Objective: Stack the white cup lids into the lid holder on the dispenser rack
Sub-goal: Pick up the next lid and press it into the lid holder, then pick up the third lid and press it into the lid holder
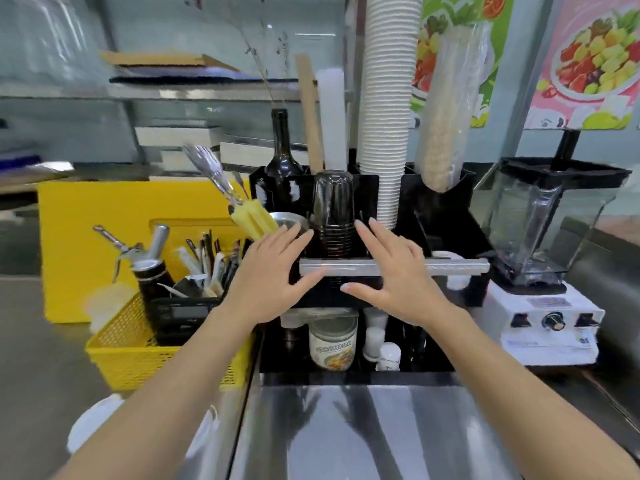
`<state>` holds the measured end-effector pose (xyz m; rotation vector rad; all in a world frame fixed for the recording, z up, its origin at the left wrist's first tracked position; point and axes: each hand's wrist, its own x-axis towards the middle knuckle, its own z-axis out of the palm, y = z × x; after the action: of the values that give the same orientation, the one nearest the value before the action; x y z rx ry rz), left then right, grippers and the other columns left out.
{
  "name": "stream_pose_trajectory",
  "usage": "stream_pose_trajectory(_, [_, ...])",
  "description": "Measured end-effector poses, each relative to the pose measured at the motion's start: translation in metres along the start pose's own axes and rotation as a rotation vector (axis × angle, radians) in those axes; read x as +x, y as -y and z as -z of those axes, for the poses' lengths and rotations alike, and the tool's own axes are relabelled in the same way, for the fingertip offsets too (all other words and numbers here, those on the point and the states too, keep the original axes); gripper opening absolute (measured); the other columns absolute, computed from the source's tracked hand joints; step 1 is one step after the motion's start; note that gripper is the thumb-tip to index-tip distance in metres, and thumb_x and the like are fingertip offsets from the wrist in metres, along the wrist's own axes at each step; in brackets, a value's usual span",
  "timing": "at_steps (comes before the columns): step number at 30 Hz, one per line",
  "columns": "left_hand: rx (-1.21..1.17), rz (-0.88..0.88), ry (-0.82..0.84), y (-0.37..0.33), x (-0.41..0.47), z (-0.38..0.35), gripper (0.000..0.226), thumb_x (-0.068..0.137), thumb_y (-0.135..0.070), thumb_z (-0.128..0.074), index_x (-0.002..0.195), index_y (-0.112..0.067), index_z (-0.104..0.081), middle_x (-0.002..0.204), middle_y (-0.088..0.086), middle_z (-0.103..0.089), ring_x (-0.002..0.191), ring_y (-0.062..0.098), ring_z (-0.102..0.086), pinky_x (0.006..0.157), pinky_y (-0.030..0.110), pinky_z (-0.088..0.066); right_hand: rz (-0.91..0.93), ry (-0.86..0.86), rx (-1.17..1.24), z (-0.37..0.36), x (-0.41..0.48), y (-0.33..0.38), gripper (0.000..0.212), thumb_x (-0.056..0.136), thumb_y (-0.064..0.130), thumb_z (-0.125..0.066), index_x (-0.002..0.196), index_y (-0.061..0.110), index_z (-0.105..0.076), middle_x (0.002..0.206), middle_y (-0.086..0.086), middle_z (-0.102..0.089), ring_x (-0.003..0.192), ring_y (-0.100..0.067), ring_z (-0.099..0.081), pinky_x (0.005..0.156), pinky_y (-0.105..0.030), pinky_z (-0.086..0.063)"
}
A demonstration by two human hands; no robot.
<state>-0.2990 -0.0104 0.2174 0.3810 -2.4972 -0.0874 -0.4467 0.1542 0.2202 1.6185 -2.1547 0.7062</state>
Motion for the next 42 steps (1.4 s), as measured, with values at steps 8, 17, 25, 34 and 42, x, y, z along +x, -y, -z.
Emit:
stream_pose_trajectory(8, [-0.006,0.231,0.031,0.099,-0.142,0.048,0.082,0.077,-0.078,-0.017,0.141,-0.029,-0.03,0.151,-0.001,-0.031,0.139,0.017,-0.024,0.113,0.04,-0.019,0.145,0.182,0.12,-0.1,-0.002,0.135,0.09,0.073,0.074,-0.038,0.144,0.03,-0.004,0.154,-0.006,-0.019,0.14,-0.021,-0.019,0.111,-0.044,-0.019])
stream_pose_trajectory(17, [-0.022,0.443,0.144,0.199,-0.261,0.047,0.086,0.075,-0.079,-0.021,0.14,-0.024,-0.033,0.149,0.004,-0.035,0.137,0.02,-0.029,0.111,0.037,-0.019,0.055,0.482,0.165,-0.199,0.003,0.237,0.09,0.078,0.066,-0.048,0.145,0.03,0.002,0.156,0.001,-0.011,0.142,-0.017,-0.011,0.112,-0.041,-0.01])
stream_pose_trajectory(25, [-0.028,0.536,0.248,0.26,-0.313,0.015,0.097,0.07,-0.084,-0.017,0.138,-0.018,-0.036,0.145,0.01,-0.041,0.135,0.024,-0.035,0.11,0.037,-0.024,0.003,0.63,0.192,-0.283,0.0,0.28,0.088,0.082,0.055,-0.053,0.145,0.022,-0.002,0.155,-0.004,-0.017,0.14,-0.022,-0.015,0.112,-0.042,-0.011])
stream_pose_trajectory(34, [-0.195,0.58,0.3,0.285,-0.323,-0.02,0.089,0.069,-0.078,-0.039,0.136,-0.02,-0.036,0.137,0.002,-0.051,0.124,0.021,-0.045,0.103,0.03,-0.032,-0.051,0.7,0.345,-0.342,-0.002,0.29,0.084,0.08,0.05,-0.059,0.142,0.025,-0.007,0.149,-0.007,-0.029,0.134,-0.027,-0.026,0.106,-0.044,-0.022])
stream_pose_trajectory(42, [-0.372,0.611,0.306,0.282,-0.326,-0.035,0.077,0.074,-0.064,-0.057,0.138,-0.028,-0.034,0.14,-0.008,-0.048,0.124,0.012,-0.047,0.102,0.038,-0.04,-0.001,0.683,0.302,-0.351,-0.006,0.293,0.076,0.082,0.045,-0.057,0.141,0.017,-0.02,0.146,-0.007,-0.032,0.129,-0.027,-0.029,0.104,-0.037,-0.022])
